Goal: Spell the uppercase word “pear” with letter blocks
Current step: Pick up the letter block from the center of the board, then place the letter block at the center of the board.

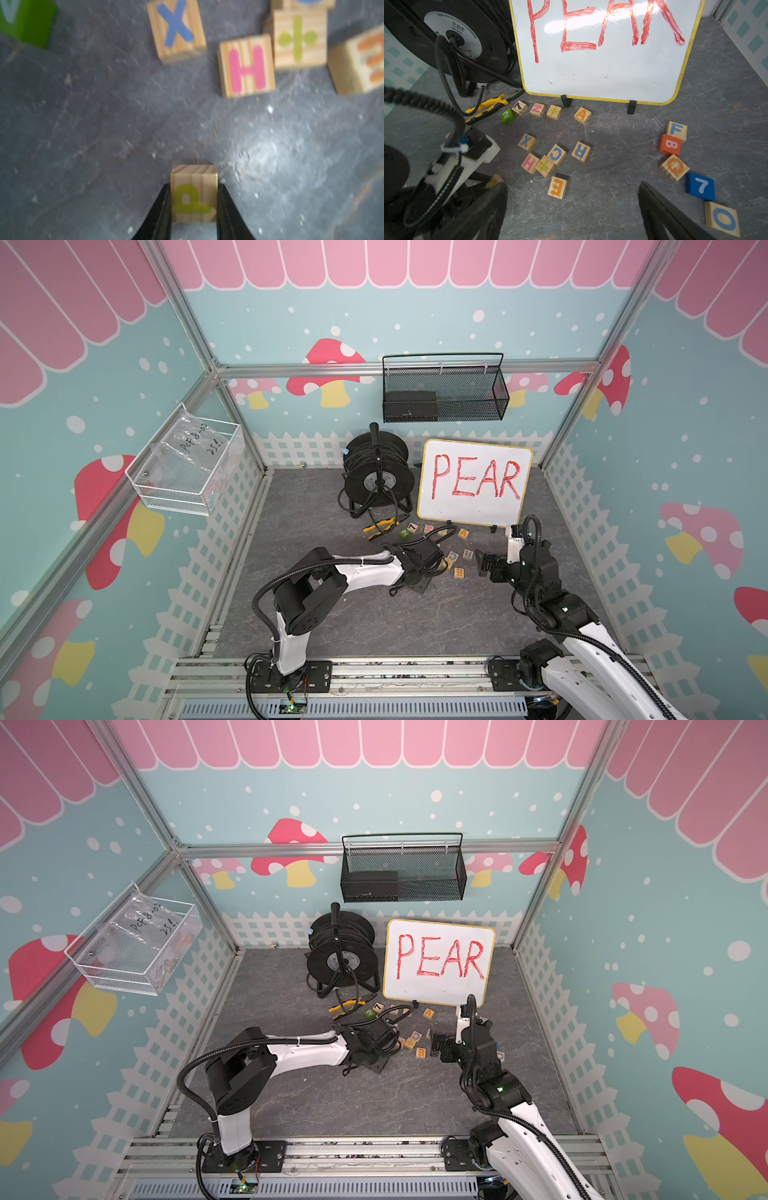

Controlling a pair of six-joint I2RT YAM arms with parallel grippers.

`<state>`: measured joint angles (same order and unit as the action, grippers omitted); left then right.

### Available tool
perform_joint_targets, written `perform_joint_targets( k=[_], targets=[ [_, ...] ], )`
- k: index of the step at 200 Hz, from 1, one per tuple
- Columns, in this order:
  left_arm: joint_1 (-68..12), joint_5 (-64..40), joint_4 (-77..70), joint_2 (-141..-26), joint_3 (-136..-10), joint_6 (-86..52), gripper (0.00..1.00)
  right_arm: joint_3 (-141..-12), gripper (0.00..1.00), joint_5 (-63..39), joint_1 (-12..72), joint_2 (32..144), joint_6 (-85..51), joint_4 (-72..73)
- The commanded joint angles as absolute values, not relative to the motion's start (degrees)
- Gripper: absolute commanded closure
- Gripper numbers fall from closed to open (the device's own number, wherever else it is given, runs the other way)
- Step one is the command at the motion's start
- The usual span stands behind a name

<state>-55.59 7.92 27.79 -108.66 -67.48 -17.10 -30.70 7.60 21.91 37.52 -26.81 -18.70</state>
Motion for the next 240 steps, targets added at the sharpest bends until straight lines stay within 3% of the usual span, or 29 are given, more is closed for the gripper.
perform_joint_targets(
  k=[1, 31, 65, 88, 240],
  targets=[
    [-58.52, 6.73, 30.86, -106.23, -62.82, -13.98, 0.7, -31.66, 0.01, 8.85, 22.34, 37.09, -27.08, -19.94],
    [-60.07, 7.18, 30.52, -103.22, -59.15, -14.14, 0.68, -32.2, 0.01, 9.94, 22.32, 37.34, -27.0, -20.34],
    [-60.16, 12.22, 30.15, -102.59, -58.36, -15.06, 0.45, -32.73, 0.01, 10.12, 22.33, 37.7, -27.17, -20.29],
    [-60.14, 12.43, 28.74, -101.2, -56.95, -16.44, 0.39, -33.04, 0.01, 10.27, 22.32, 37.68, -27.16, -20.74],
    [-60.2, 22.1, 26.88, -97.94, -52.16, -24.5, 0.36, -34.19, 0.01, 10.45, 22.34, 39.84, -25.93, -20.69]
  ],
)
